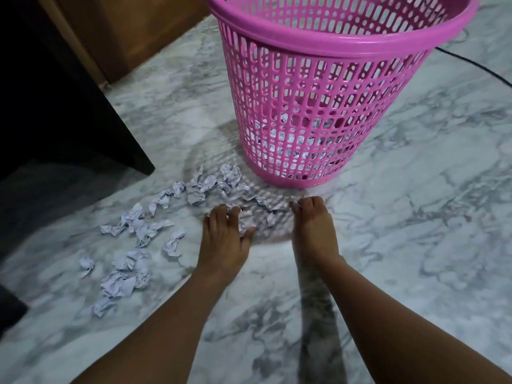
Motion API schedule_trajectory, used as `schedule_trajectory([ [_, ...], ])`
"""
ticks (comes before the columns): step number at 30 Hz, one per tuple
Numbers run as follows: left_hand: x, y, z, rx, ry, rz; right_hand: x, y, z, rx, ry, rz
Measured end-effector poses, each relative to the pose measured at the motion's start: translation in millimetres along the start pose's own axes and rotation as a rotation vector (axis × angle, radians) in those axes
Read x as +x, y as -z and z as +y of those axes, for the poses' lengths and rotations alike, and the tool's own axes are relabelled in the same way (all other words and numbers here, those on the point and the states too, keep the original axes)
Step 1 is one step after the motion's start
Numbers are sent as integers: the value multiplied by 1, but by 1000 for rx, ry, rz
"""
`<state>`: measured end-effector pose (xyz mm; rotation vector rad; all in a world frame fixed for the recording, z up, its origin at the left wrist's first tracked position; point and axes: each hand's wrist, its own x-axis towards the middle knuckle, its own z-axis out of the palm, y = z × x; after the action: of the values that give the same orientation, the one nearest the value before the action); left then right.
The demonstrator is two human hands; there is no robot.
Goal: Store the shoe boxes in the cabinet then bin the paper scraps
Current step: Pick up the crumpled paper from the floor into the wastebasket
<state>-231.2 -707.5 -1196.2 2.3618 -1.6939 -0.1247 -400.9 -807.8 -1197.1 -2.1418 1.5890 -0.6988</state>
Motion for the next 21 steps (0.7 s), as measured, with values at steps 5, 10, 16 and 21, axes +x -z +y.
schedule_trajectory([
  [5,-4,-2,3,-66,-3,133,4,13,-7,292,-51,-43],
  [10,-2,-6,1,-47,-12,113,14,8,-31,201,132,-142],
  [16,-2,0,1,-15,-70,148,27,-16,-46,-208,126,-304],
  [21,-5,-3,0,-45,-22,183,16,-27,-26,-86,265,-120],
])
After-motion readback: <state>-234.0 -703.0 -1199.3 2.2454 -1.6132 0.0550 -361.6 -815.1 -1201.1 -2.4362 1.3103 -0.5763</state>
